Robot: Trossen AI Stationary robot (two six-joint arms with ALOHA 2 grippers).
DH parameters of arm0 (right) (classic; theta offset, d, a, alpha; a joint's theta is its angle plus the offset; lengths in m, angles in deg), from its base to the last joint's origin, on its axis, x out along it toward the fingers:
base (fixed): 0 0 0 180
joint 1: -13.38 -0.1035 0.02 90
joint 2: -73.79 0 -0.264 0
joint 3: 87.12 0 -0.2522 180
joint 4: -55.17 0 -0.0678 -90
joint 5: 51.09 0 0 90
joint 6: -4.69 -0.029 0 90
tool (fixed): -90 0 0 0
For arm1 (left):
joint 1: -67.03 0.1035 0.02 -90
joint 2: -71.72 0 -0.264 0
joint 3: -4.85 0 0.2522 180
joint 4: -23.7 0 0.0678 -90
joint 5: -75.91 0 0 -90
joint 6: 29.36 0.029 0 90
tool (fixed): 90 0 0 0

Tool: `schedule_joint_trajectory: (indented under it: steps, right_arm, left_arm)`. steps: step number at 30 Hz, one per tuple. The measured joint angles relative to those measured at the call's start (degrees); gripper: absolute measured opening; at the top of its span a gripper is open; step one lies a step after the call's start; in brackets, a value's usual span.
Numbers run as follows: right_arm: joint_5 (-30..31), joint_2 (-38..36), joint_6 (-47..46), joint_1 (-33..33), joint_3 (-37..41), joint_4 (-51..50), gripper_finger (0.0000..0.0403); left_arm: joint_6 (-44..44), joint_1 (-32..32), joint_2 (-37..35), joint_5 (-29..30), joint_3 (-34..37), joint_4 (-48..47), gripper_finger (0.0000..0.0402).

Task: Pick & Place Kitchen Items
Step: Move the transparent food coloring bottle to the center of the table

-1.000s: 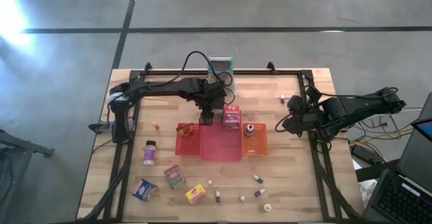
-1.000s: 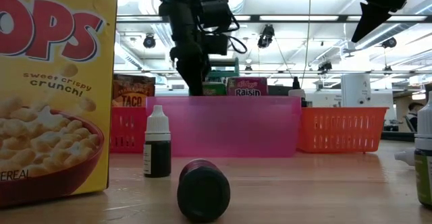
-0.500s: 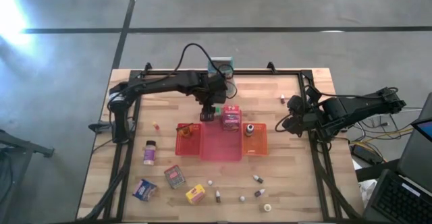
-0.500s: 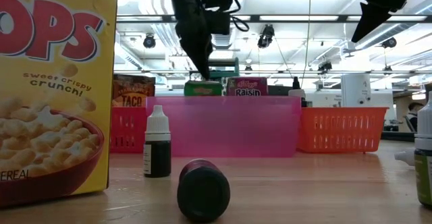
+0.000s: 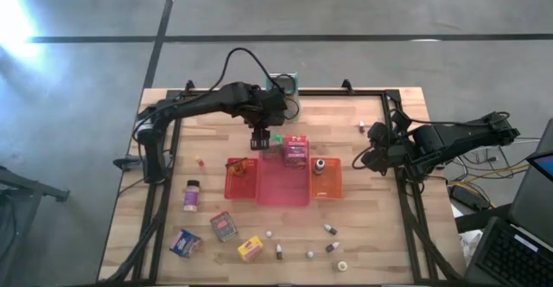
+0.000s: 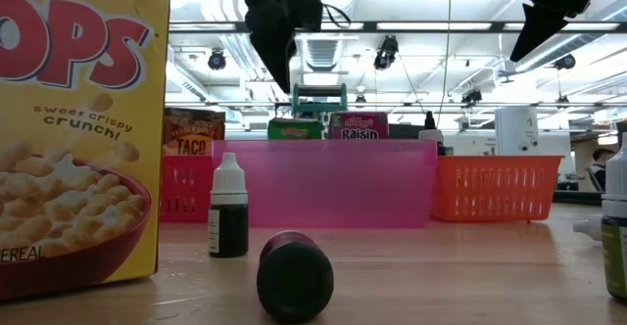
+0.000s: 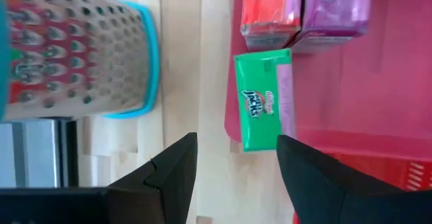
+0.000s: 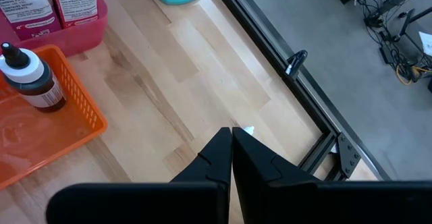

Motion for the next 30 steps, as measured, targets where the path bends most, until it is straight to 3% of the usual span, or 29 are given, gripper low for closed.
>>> schedule_joint_trajectory:
  steps: [9,16,23,30]
  right_arm:
    - [0.0,0.0,0.0,0.0,0.0,0.0,0.0008]
    - [0.0,0.0,0.0,0.0,0.0,0.0,0.0008]
    - [0.0,0.0,0.0,0.0,0.0,0.0,0.0008]
    - [0.0,0.0,0.0,0.0,0.0,0.0,0.0008]
  left_arm:
    - [-5.2,-0.7,-8.0,0.1,0.1,0.5,0.0206]
    - [-8.9,-4.9,-15.2,0.8,3.8,7.6,0.0206]
    - [-9.9,-10.4,-24.1,3.6,13.7,16.1,0.0206]
    - [-11.4,-15.0,-34.3,6.1,29.0,27.3,0.0206]
